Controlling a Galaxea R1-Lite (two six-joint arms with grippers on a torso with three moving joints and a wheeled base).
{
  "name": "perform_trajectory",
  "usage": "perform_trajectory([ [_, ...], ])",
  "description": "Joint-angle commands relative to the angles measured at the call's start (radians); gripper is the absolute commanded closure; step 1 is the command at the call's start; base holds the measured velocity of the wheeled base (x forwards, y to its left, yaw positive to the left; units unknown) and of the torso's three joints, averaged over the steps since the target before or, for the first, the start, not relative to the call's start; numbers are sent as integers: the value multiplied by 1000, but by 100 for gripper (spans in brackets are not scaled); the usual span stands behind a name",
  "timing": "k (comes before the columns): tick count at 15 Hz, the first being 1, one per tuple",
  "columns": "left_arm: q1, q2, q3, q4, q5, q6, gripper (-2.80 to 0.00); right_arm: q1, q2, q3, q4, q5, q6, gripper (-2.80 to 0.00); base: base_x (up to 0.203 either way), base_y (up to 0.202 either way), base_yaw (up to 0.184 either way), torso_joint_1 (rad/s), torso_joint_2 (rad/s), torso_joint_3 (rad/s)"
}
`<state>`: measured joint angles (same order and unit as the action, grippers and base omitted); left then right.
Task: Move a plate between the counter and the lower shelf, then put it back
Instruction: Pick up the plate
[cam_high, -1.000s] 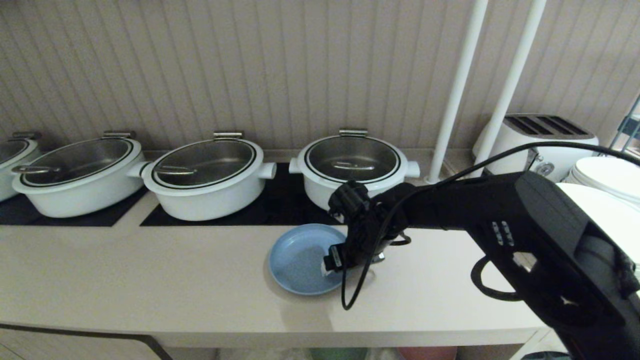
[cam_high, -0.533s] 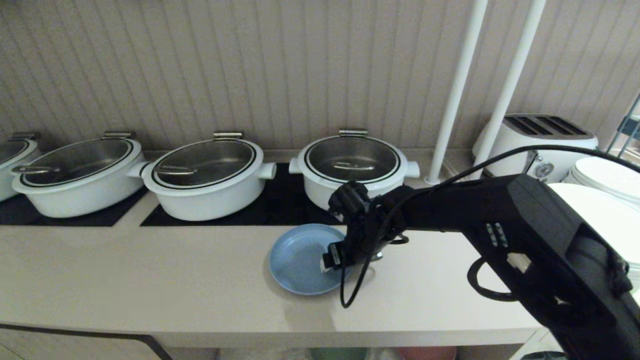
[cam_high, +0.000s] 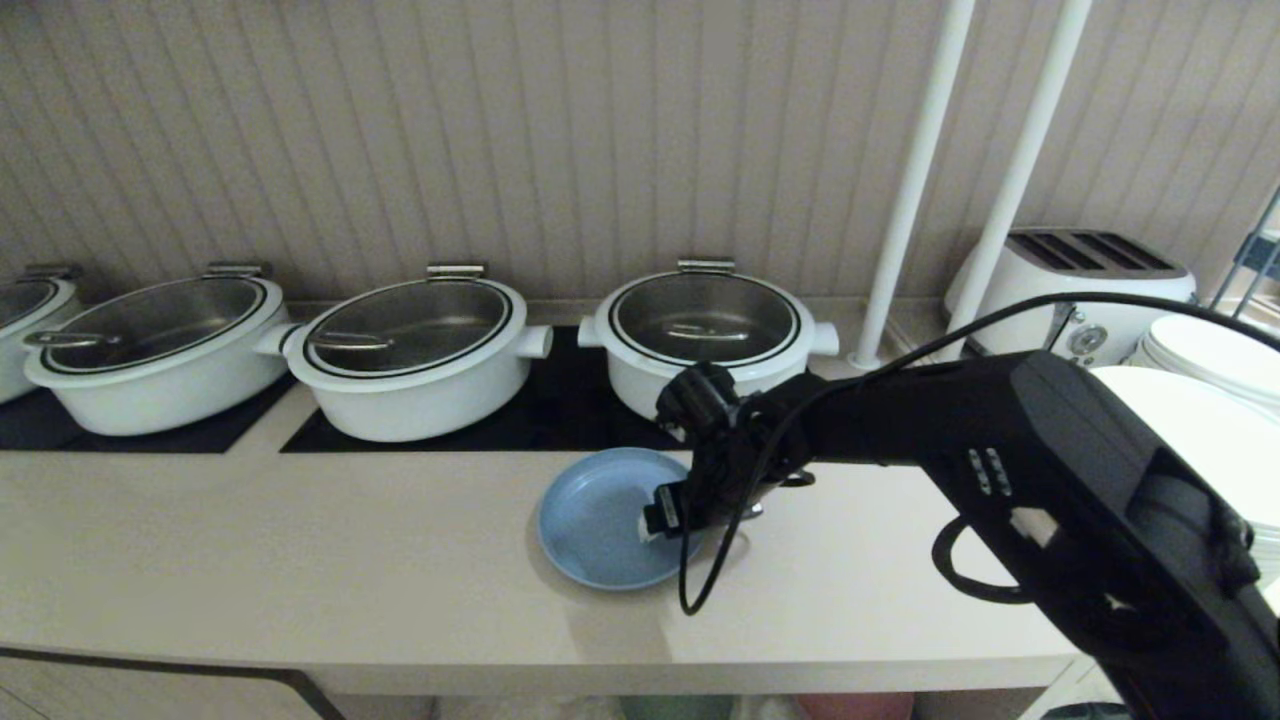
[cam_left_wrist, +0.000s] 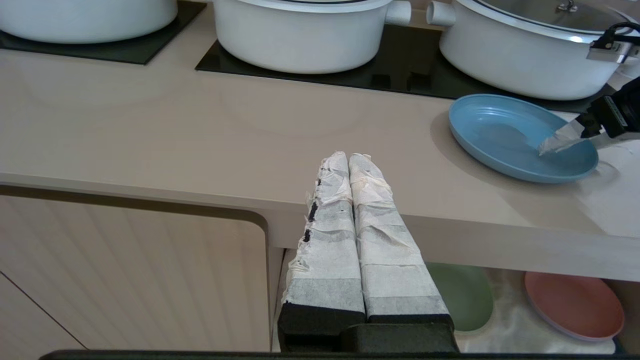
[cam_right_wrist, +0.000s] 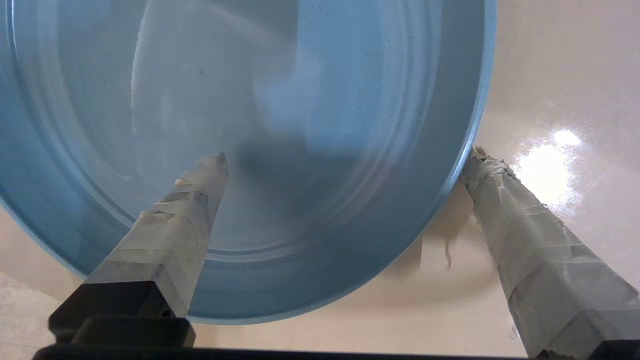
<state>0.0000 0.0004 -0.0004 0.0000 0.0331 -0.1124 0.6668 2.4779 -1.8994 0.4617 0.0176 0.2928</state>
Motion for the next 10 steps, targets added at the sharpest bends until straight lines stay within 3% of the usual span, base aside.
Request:
perform_trajectory([
  [1,0,0,0,0,1,-1,0,0,4,0,8,1,2,-280,0,0,0,0,0,0],
  [10,0,0,0,0,1,-1,0,-1,3,0,14,-1,0,-280,0,0,0,0,0,0],
])
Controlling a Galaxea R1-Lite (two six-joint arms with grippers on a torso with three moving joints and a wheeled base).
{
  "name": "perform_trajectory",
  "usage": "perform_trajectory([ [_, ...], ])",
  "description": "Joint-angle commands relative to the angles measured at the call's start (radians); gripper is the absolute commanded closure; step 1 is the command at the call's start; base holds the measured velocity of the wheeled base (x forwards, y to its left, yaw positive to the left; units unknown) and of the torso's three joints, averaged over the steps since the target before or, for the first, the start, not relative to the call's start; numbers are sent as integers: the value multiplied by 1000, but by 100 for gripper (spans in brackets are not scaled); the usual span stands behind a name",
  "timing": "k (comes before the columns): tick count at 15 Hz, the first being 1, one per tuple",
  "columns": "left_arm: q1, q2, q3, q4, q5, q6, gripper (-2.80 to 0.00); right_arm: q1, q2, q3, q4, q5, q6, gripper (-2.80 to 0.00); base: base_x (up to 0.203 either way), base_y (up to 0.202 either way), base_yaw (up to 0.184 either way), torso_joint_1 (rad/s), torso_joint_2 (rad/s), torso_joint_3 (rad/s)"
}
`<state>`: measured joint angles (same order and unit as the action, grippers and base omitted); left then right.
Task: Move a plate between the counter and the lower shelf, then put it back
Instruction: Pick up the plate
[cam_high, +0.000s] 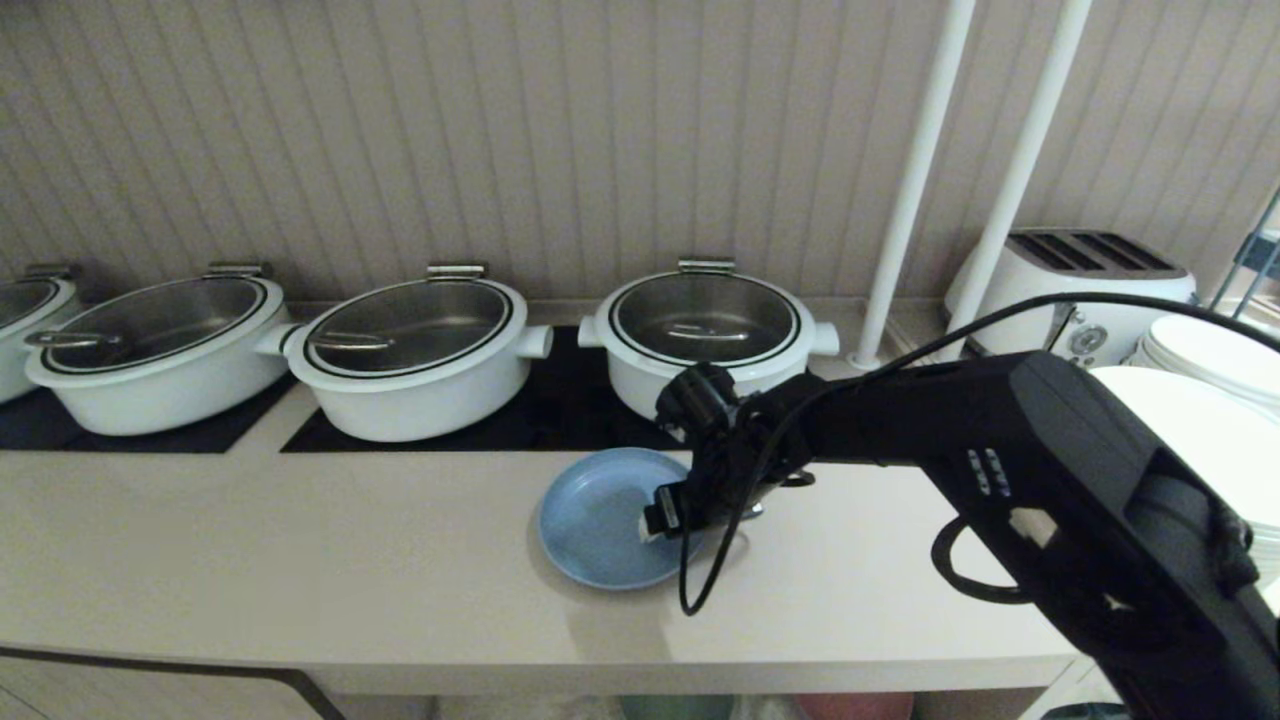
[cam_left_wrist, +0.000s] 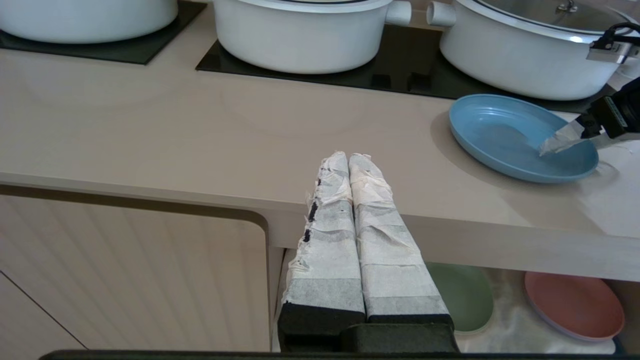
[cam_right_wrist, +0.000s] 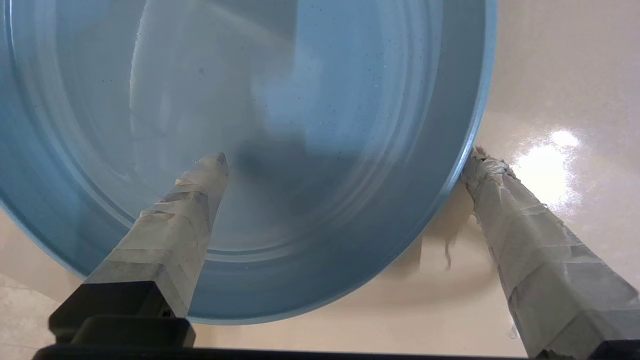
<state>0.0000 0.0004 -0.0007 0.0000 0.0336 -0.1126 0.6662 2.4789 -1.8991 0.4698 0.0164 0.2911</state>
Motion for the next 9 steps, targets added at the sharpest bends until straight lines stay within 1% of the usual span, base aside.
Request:
perform_trajectory([
  [1,0,0,0,0,0,-1,0,0,1,1,6,0,2,-280,0,0,0,0,0,0],
  [8,0,0,1,0,0,-1,0,1,1,1,-6,2,2,-280,0,0,0,0,0,0],
  [9,0,0,1,0,0,-1,0,1,2,0,-7,2,2,0,0,0,0,0,0,0],
])
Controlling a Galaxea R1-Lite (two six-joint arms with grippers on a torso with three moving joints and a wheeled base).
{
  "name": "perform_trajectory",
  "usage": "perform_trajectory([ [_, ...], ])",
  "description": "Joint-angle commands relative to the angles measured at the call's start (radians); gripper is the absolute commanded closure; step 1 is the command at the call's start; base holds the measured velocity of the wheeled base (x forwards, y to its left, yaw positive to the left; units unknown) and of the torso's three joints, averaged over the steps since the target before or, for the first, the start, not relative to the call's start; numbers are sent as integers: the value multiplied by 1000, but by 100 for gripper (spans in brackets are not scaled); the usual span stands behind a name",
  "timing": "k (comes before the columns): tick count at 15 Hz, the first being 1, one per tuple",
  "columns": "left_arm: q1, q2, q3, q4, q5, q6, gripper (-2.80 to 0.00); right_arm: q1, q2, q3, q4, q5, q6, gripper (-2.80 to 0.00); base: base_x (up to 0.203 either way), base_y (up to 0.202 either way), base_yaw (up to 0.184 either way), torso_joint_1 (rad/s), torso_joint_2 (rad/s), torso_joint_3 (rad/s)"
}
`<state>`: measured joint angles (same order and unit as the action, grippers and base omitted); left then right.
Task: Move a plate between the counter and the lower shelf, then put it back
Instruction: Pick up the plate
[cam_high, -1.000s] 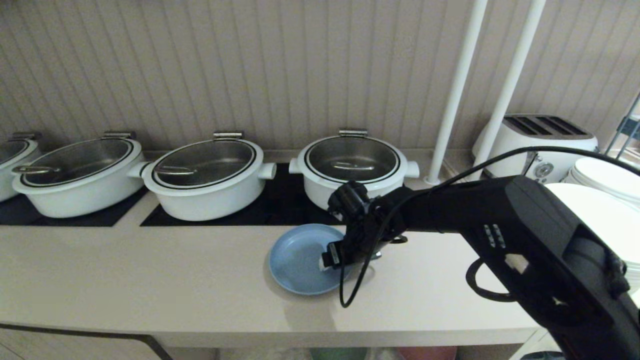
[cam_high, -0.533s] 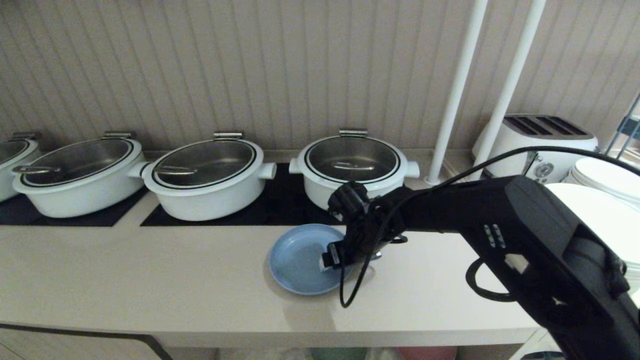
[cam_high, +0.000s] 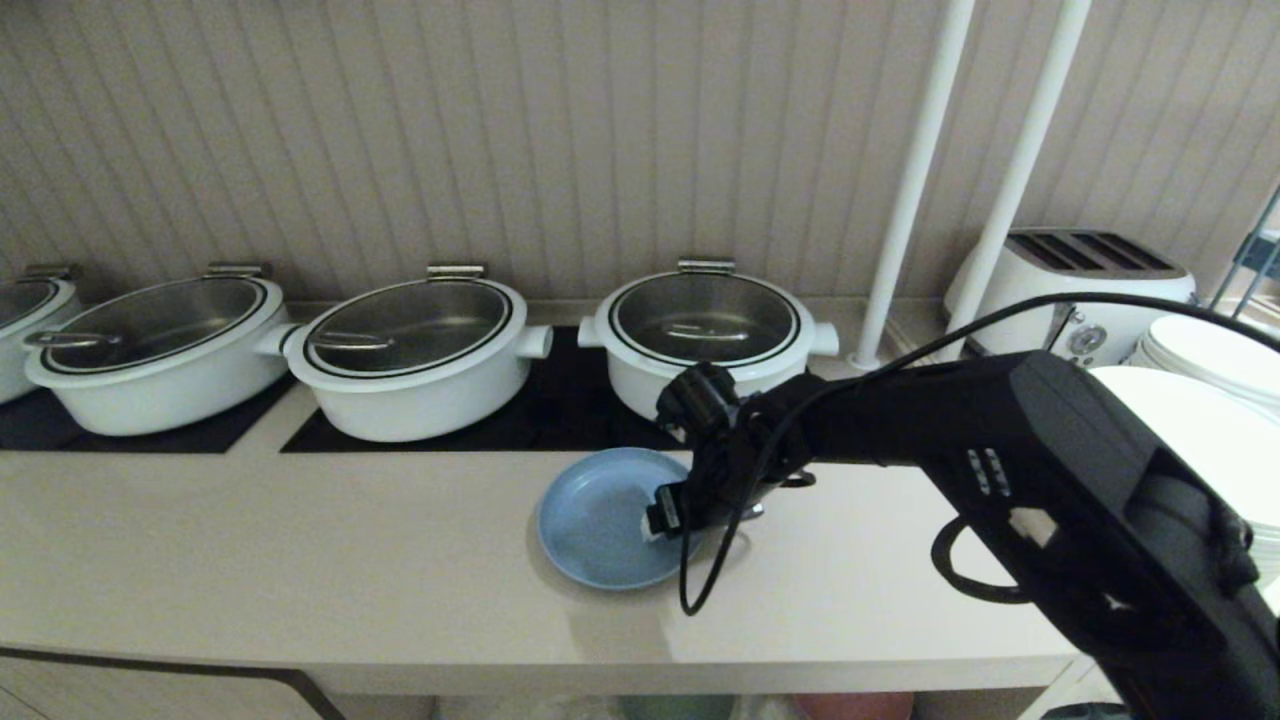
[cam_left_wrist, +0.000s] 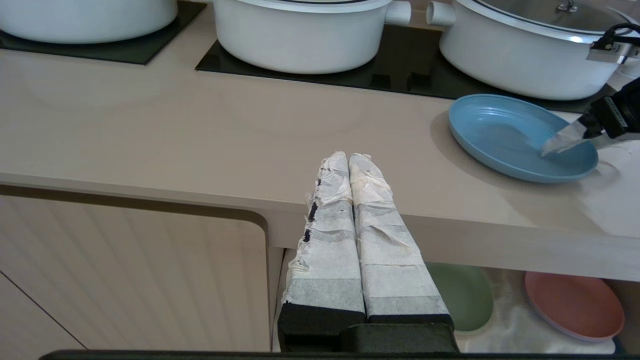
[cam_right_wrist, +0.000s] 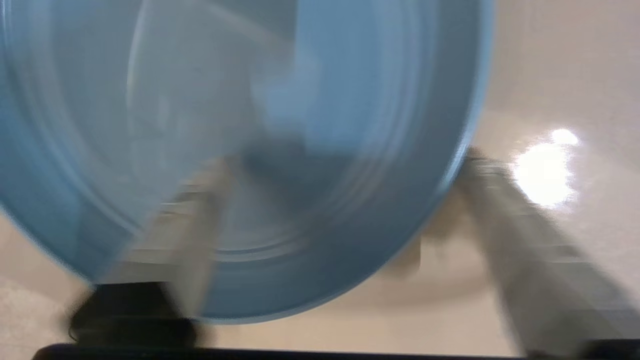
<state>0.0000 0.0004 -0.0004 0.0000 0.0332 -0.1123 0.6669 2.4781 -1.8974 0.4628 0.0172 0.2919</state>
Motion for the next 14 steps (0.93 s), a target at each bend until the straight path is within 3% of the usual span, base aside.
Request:
perform_trajectory([
  [1,0,0,0,0,1,-1,0,0,4,0,2,1,1,0,0,0,0,0,0,0],
  [14,0,0,0,0,1,-1,0,-24,1,0,14,0,0,0,0,0,0,0,0,0],
])
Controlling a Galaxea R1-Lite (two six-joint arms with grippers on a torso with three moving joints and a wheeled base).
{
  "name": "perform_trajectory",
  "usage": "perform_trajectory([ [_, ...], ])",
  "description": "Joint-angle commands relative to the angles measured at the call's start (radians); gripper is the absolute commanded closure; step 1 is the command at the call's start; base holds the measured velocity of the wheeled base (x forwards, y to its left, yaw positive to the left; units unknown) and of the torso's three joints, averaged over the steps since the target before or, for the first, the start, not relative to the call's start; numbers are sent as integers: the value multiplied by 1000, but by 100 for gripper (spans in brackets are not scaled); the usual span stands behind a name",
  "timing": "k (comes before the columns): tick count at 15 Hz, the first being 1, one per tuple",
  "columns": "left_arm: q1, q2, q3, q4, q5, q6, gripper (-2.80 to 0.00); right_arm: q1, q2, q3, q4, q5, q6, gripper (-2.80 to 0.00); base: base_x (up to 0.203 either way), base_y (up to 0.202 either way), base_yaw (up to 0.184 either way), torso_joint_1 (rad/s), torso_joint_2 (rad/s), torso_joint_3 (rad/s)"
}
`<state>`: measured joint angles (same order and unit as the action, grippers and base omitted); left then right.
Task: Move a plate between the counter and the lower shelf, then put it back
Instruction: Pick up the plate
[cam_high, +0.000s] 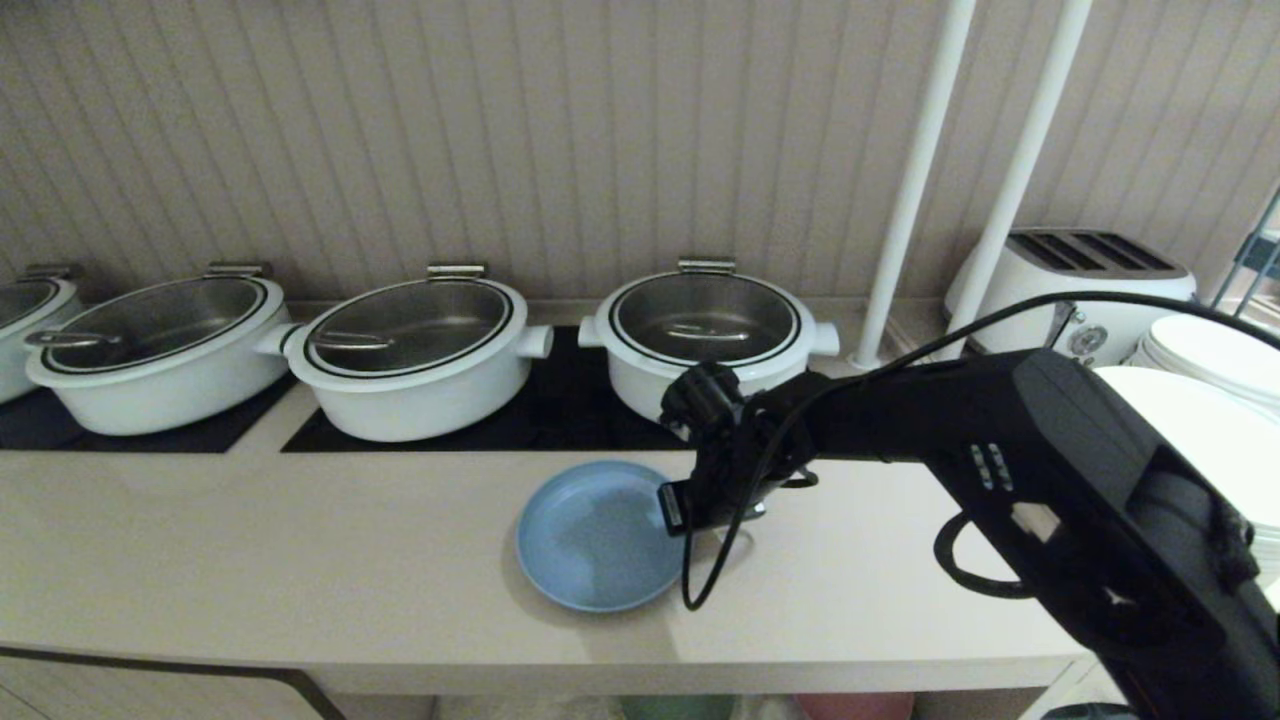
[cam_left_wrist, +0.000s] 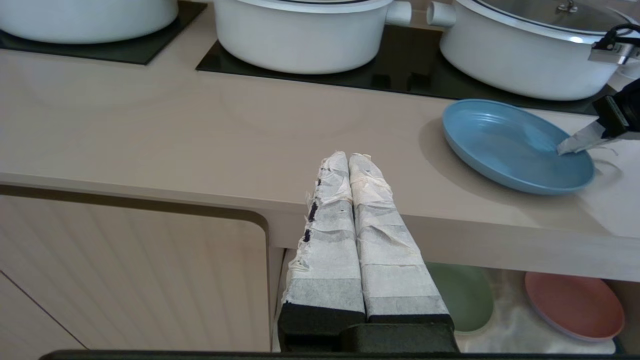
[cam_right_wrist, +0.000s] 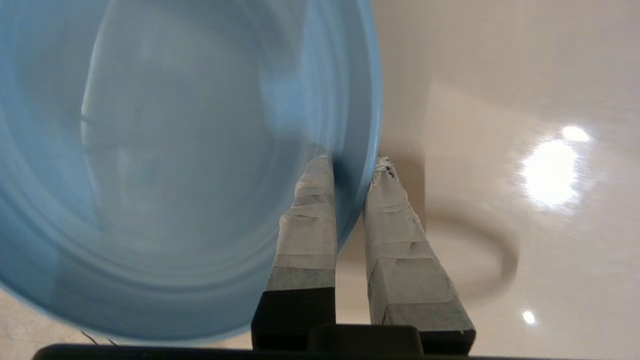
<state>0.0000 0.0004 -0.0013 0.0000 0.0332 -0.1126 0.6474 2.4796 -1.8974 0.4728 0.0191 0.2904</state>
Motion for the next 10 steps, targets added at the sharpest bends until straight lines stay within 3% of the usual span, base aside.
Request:
perform_trajectory([
  [1,0,0,0,0,1,-1,0,-5,-2,0,6,-4,1,0,0,0,0,0,0,0],
  [10,0,0,0,0,1,-1,0,-50,-75,1,82,-2,1,0,0,0,0,0,0,0],
])
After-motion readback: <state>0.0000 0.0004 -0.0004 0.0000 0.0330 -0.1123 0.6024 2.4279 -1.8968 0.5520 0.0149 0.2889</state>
